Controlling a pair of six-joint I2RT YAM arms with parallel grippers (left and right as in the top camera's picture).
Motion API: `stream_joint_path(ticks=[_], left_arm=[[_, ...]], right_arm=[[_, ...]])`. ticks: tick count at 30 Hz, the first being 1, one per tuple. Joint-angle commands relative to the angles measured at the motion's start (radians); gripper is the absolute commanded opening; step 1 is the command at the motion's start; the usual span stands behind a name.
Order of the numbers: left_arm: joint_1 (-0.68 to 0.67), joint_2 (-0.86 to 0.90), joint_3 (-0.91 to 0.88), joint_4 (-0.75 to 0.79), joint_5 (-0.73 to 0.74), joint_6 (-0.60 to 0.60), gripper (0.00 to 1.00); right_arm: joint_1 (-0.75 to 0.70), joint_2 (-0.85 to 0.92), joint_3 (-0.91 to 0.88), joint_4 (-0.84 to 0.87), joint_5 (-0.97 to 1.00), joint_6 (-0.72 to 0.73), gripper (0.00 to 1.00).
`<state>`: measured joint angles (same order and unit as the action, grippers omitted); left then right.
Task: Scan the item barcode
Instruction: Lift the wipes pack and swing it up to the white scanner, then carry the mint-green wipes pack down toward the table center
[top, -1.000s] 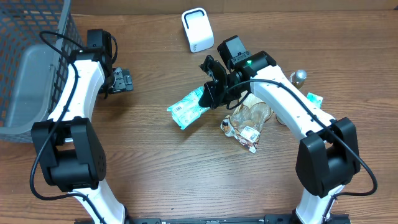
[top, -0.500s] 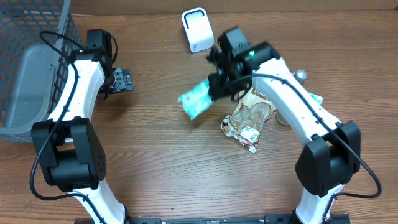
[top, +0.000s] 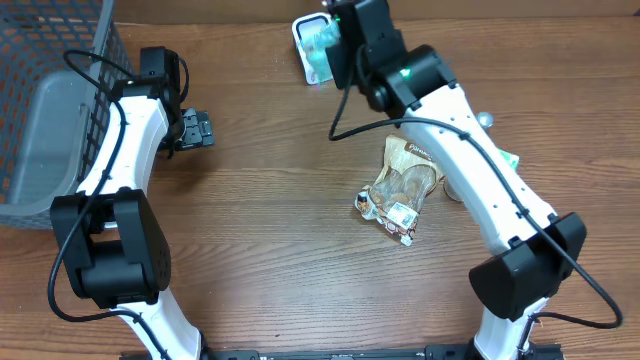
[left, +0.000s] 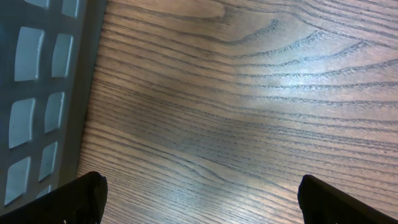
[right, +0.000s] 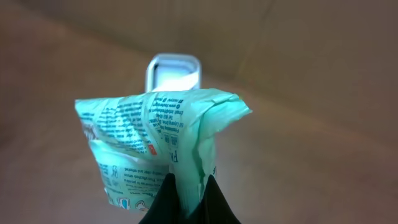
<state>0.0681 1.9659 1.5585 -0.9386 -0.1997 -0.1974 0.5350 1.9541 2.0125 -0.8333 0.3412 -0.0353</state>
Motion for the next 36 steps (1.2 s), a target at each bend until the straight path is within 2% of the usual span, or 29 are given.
stream_joint_path(ticks=[1, 9, 13, 23, 30, 36], left_arm=[[0.01, 0.003, 0.015, 0.002, -0.013, 0.018, 1.0], [0.01, 0.003, 0.015, 0.002, -0.013, 0.018, 1.0], [0.01, 0.003, 0.015, 0.002, -0.013, 0.018, 1.0], [0.01, 0.003, 0.015, 0.002, -0.013, 0.018, 1.0], [0.01, 0.003, 0.015, 0.002, -0.013, 0.018, 1.0], [0.01, 0.003, 0.015, 0.002, -0.013, 0.018, 1.0]], right_arm=[[0.046, 0.04, 0.008, 0.099, 0.275, -0.135, 0.04], [0.075, 0.2, 0.008, 0.373, 0.463, -0.461, 0.04], [0.075, 0.27, 0.008, 0.517, 0.552, -0.578, 0.04], [0.074, 0.398, 0.008, 0.711, 0.548, -0.656, 0.04], [0.063, 0.446, 0.008, 0.881, 0.54, -0.772, 0.04], [0.047, 0.47, 0.008, 0.912, 0.499, -0.782, 0.04]])
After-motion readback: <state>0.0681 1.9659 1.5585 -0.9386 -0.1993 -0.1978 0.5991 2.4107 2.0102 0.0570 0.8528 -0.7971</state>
